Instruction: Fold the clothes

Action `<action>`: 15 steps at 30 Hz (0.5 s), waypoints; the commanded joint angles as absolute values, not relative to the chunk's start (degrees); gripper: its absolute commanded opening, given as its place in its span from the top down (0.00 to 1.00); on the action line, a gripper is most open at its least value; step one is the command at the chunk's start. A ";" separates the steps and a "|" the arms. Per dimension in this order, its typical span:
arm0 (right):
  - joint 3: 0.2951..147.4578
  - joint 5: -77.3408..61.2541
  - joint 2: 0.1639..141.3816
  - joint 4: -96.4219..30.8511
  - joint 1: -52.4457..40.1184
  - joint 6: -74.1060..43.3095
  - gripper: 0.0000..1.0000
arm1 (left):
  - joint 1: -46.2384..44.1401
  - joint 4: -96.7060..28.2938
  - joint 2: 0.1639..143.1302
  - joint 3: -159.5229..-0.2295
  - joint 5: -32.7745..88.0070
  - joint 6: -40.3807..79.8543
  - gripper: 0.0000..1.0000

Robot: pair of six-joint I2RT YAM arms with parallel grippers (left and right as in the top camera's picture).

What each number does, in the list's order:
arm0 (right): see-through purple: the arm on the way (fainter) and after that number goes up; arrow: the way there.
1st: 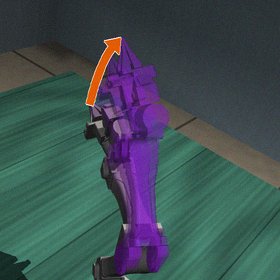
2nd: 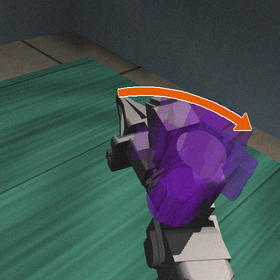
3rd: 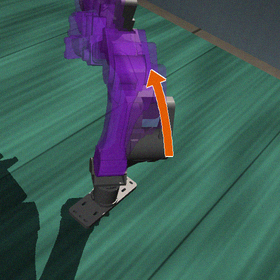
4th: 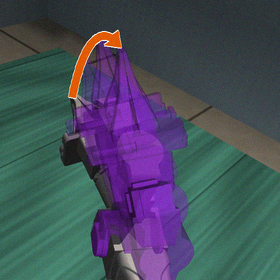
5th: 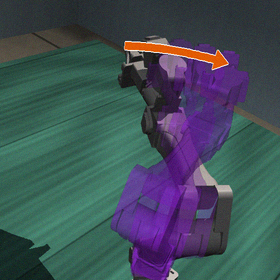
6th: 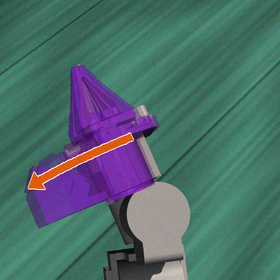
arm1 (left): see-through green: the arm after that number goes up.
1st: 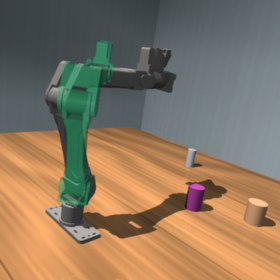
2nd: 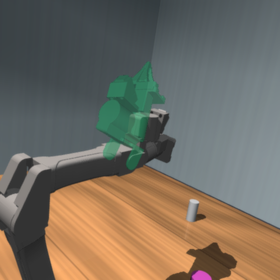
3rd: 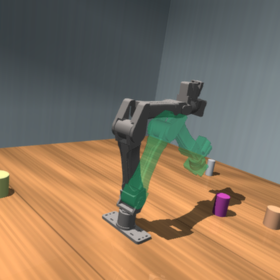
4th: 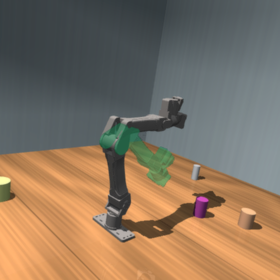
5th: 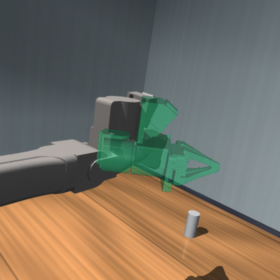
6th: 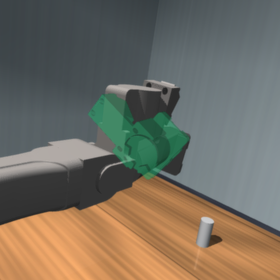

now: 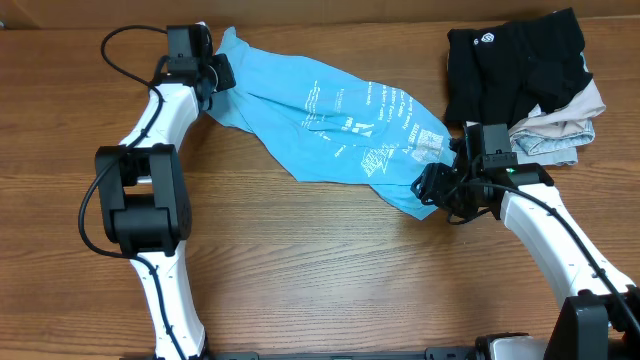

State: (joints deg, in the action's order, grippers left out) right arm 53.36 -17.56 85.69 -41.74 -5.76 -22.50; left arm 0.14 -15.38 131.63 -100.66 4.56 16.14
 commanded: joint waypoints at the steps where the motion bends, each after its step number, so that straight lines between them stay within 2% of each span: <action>1: 54.72 -16.95 85.54 -41.45 -6.07 -22.76 0.40 | -1.10 -14.66 133.93 -101.95 3.60 15.88 0.63; 8: 54.72 -16.95 85.54 -41.23 -6.07 -22.76 0.40 | -2.09 -14.33 134.10 -101.93 1.45 15.88 0.64; 15: 54.72 -16.95 85.54 -40.99 -6.04 -22.76 0.40 | -2.13 -15.25 134.69 -101.62 0.60 15.88 0.58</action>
